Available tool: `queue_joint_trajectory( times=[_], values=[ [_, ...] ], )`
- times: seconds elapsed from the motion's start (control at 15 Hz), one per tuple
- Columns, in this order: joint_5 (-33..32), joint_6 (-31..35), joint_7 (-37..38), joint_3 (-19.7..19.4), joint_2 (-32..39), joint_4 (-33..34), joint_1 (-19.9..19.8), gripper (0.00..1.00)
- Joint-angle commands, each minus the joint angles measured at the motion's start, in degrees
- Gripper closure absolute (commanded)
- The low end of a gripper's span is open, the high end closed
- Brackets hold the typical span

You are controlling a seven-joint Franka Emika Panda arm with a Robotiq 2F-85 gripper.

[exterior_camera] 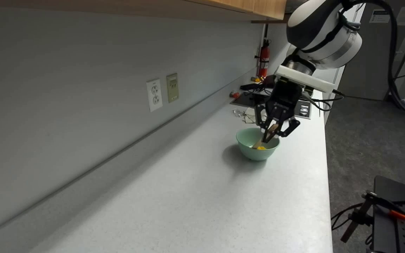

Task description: Use the wooden spatula to stir the contents in the green bowl

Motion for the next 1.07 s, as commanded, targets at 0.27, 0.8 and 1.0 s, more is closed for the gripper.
queue_joint_trajectory(
  times=[0.27, 0.8, 1.0],
  values=[
    [-1.13, 1.79, 1.70, -1.25, 3.33, 0.22, -0.47, 0.98],
    [0.21, 16.74, -4.48, 1.15, -0.33, -1.27, 1.21, 0.98],
    [2.31, 15.23, -4.40, 2.00, -1.44, -0.71, 1.06, 0.98]
  ],
)
